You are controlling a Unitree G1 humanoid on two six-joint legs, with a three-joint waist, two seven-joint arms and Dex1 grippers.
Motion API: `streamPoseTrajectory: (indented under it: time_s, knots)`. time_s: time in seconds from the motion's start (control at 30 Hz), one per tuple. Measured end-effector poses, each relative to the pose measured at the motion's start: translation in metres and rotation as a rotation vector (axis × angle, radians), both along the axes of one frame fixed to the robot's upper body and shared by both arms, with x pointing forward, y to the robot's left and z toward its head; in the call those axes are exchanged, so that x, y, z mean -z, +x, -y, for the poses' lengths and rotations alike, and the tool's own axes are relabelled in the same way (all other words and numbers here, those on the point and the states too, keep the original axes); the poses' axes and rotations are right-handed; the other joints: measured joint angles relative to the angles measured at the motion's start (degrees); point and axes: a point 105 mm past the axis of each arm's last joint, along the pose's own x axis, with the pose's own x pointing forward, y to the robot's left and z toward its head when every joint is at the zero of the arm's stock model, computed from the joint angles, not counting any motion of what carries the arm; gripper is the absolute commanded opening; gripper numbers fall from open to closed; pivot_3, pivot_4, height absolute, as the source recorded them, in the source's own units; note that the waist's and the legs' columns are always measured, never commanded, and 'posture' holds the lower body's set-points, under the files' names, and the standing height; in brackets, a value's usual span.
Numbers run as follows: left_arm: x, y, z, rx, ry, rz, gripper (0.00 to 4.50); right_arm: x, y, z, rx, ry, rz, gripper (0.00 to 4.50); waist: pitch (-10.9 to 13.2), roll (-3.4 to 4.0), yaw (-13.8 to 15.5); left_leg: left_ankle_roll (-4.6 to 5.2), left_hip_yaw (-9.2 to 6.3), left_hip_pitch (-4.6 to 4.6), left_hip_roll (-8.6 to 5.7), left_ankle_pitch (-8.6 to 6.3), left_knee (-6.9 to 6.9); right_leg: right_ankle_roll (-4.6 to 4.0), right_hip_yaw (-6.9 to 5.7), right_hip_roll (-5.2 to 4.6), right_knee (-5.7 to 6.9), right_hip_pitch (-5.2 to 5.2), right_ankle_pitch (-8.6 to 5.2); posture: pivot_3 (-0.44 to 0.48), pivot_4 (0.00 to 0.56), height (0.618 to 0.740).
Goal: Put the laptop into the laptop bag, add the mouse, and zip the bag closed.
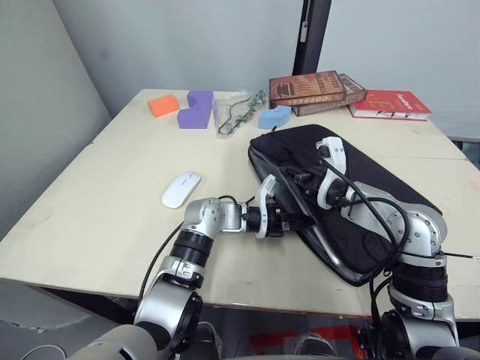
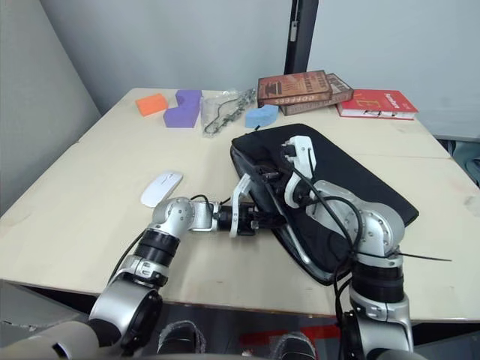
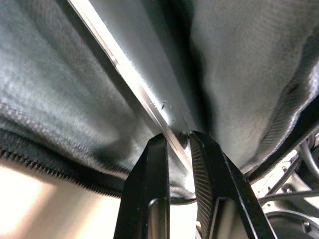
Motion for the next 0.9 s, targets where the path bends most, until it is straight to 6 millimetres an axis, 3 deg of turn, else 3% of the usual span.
streamPoseTrajectory:
  time_s: [0.43,0.53,0.67,0.73,0.87,0.9]
  knots:
    - [0.002,-0.002,0.018,0.054,0.009,0.057,0.16,-0.001,0.003,-0.002,0.03,0.008,-0.002,0.0,0.0,0.0,-0.19,-0.01,0.01,0.01,0.0,0.01,-0.08,-0.01,0.0,0.0,-0.03,-0.01,0.0,0.0,0.15,0.734]
    - [0.001,-0.002,0.02,0.056,0.0,0.082,0.8,-0.005,0.004,-0.002,0.034,0.013,0.014,0.0,-0.01,0.01,-0.43,-0.04,0.0,0.04,0.0,0.03,-0.09,-0.01,0.0,0.01,0.01,-0.01,0.0,0.0,0.15,0.734]
    - [-0.001,0.005,0.007,0.034,0.022,0.114,2.21,-0.005,0.004,-0.003,0.026,0.011,0.017,0.0,-0.01,0.02,-0.69,-0.05,0.01,0.05,0.01,0.05,-0.1,-0.01,0.0,0.01,0.04,-0.01,0.0,0.0,0.15,0.734]
    - [-0.006,0.01,-0.006,0.018,0.035,0.159,2.91,-0.004,0.003,-0.003,0.02,0.006,0.015,0.0,-0.01,0.02,-0.76,-0.06,0.01,0.06,0.01,0.05,-0.11,-0.02,0.0,0.02,0.04,-0.02,-0.01,0.0,0.15,0.734]
    - [-0.011,0.013,-0.051,-0.035,0.09,0.222,4.36,-0.004,0.003,-0.002,0.004,-0.009,0.018,0.0,-0.02,0.04,-0.74,-0.07,0.01,0.06,0.02,0.05,-0.18,-0.04,-0.03,0.03,0.0,-0.03,-0.02,0.0,0.15,0.734]
    - [-0.012,0.012,-0.062,-0.045,0.101,0.227,4.36,-0.003,0.002,-0.003,-0.003,-0.013,0.018,0.0,-0.02,0.05,-0.71,-0.08,0.0,0.06,0.02,0.06,-0.2,-0.04,-0.04,0.03,-0.01,-0.03,-0.02,0.0,0.15,0.734]
